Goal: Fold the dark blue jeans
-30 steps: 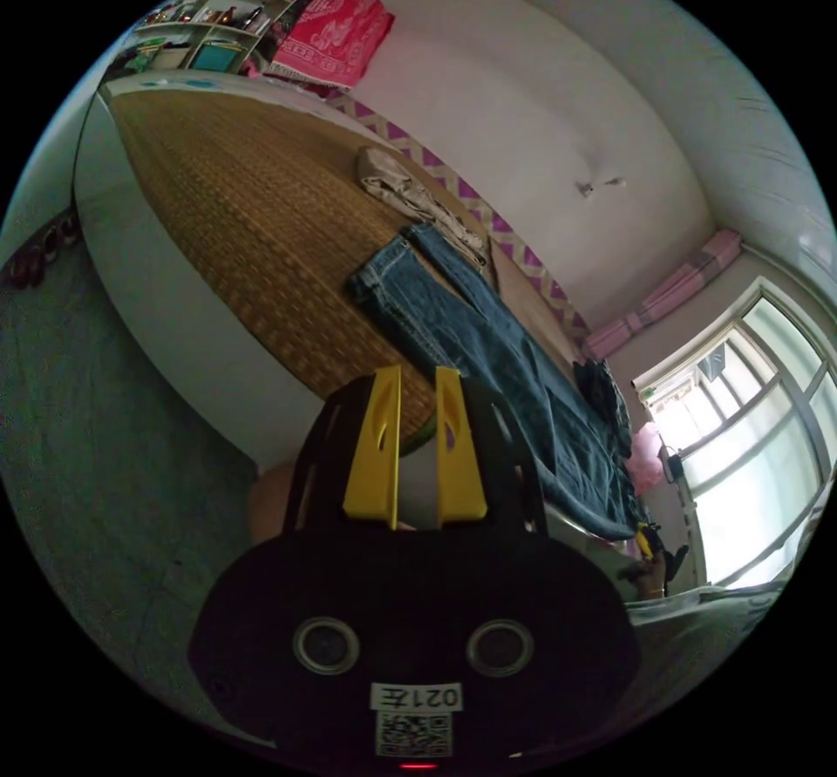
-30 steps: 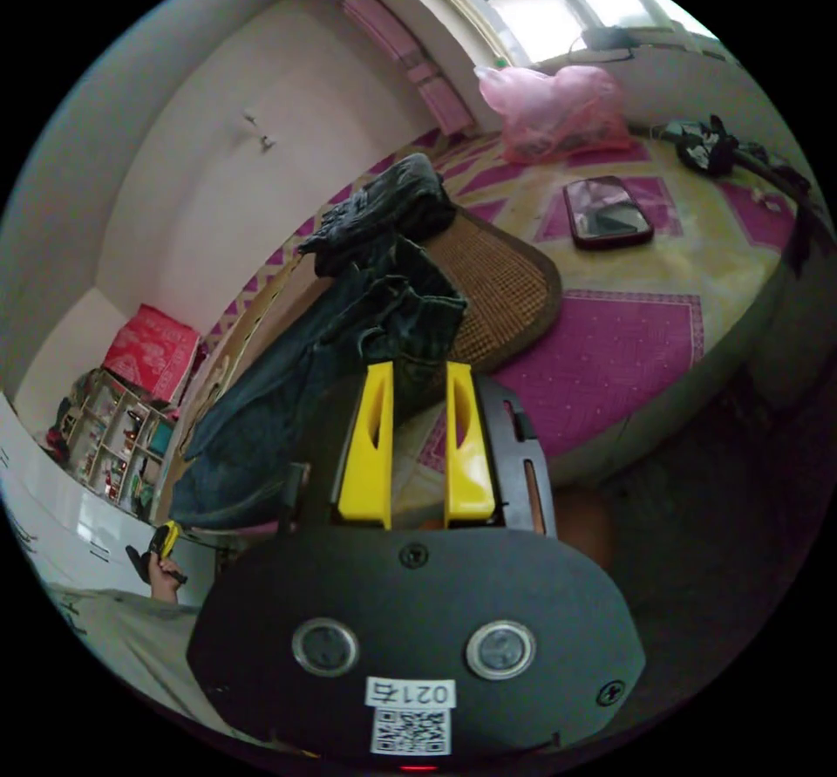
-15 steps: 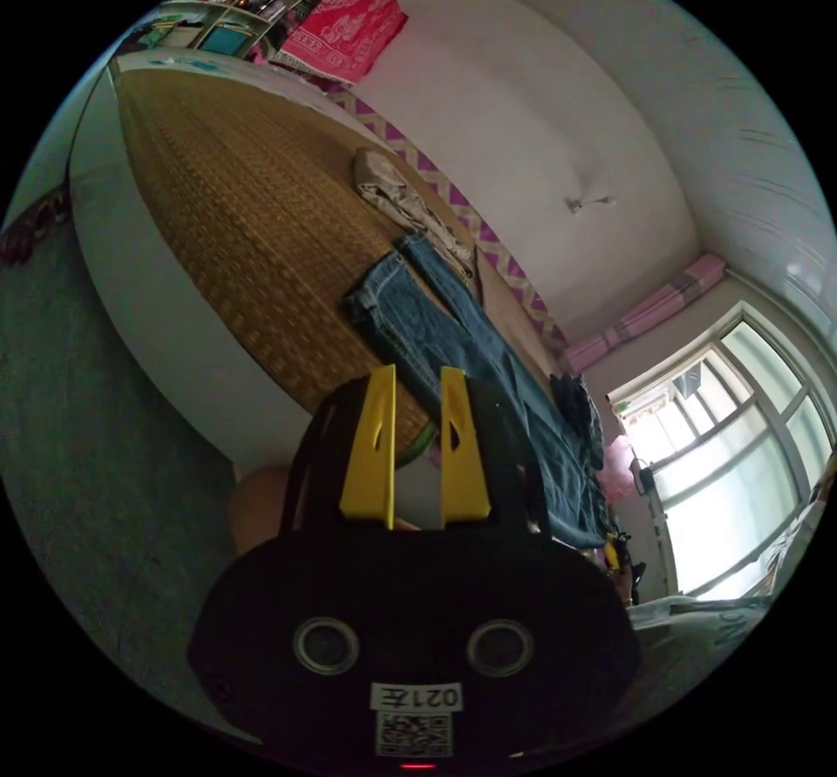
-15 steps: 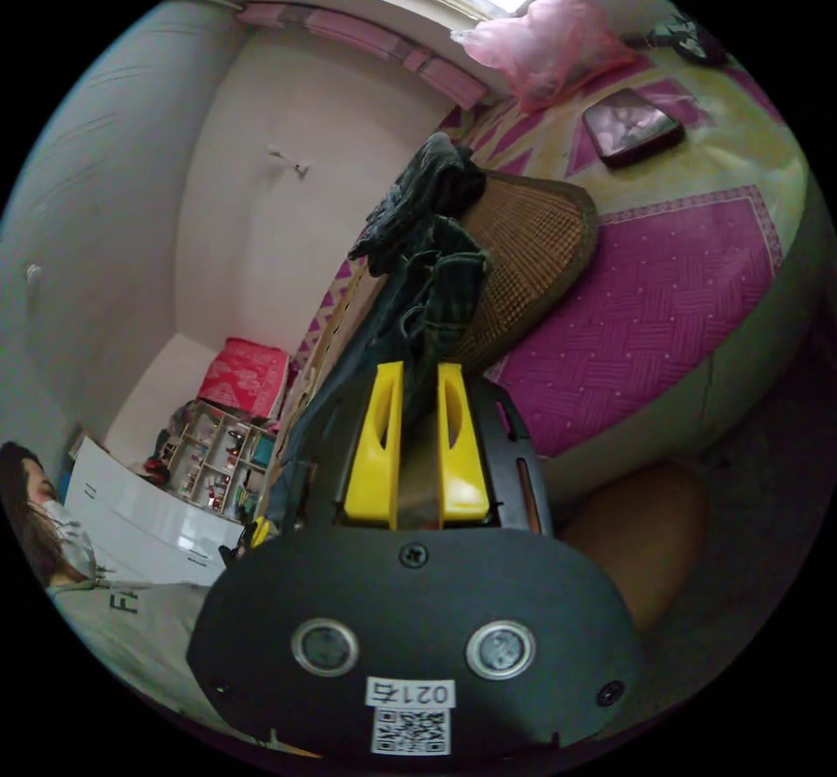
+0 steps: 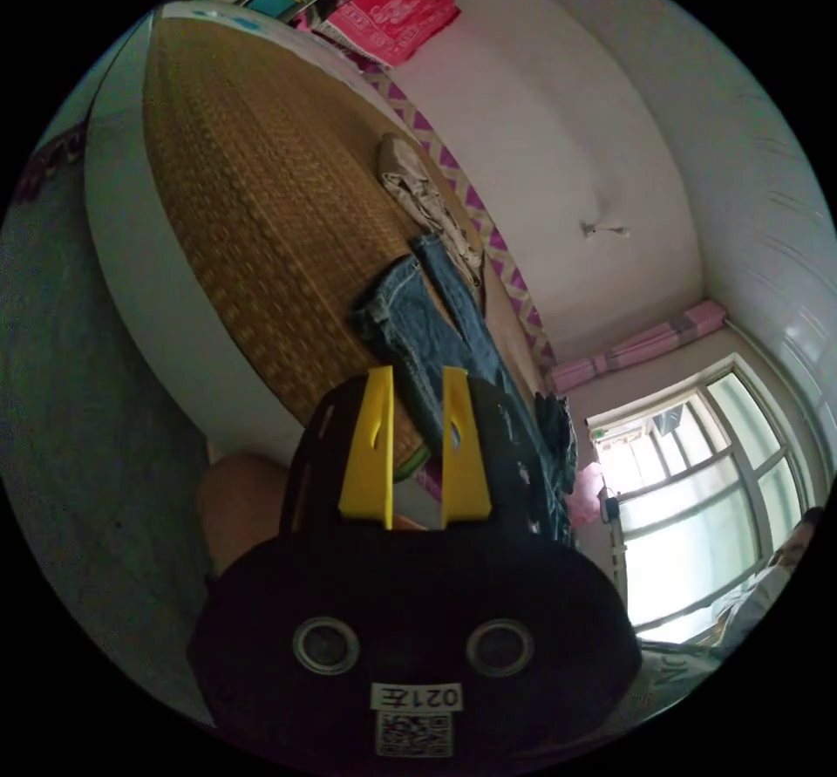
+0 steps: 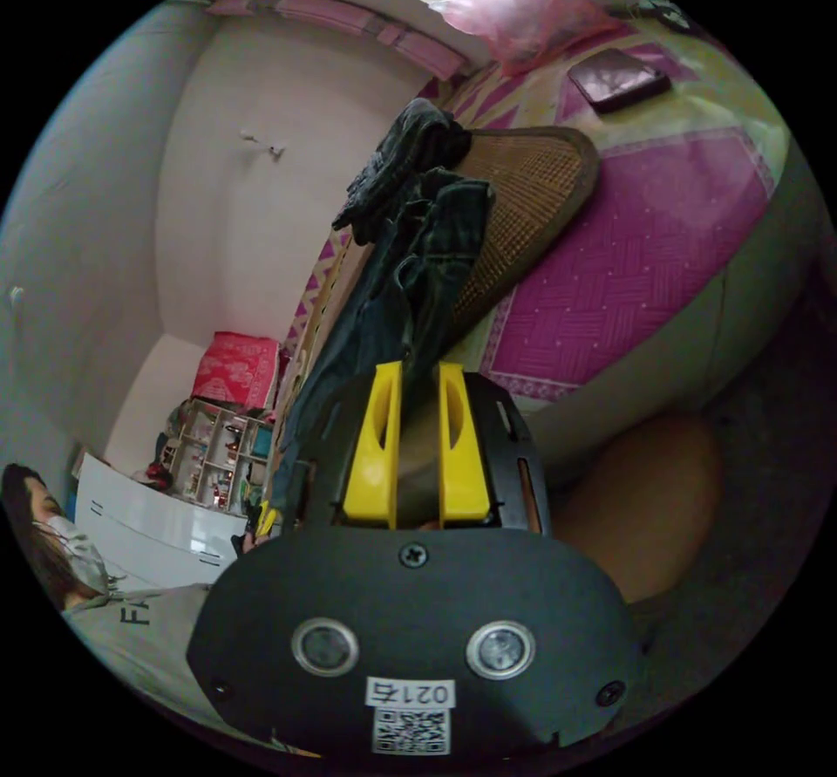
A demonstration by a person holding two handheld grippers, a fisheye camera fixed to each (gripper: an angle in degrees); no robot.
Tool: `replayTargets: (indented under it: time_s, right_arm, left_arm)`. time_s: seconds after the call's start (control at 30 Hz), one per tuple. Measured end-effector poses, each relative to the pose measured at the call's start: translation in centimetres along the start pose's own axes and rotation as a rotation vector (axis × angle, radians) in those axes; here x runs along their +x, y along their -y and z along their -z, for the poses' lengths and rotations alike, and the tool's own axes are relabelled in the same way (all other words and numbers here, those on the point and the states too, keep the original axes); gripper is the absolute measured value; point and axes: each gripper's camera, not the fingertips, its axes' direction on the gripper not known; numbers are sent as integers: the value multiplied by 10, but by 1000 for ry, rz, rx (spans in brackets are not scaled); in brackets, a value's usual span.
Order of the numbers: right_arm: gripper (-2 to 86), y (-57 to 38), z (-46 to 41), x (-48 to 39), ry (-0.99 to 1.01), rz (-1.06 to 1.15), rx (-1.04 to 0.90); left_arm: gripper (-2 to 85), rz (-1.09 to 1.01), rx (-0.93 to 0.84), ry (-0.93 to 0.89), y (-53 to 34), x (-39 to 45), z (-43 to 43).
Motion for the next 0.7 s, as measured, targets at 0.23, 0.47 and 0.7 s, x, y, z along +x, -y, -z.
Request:
replayTargets:
  time_s: [0.23, 0.47, 0.7]
  right_arm:
    - [47, 6, -15, -10, -5, -30, 15]
    - [20, 21, -14, -32, 112, -59, 28]
    - [20, 103, -28, -108, 193, 69, -24]
  left_arm:
    - [-7, 76, -18, 38, 12, 1, -18]
    - [-9, 1, -26, 47, 29, 37, -27]
    - [-9, -221, -127, 77, 111, 146, -61]
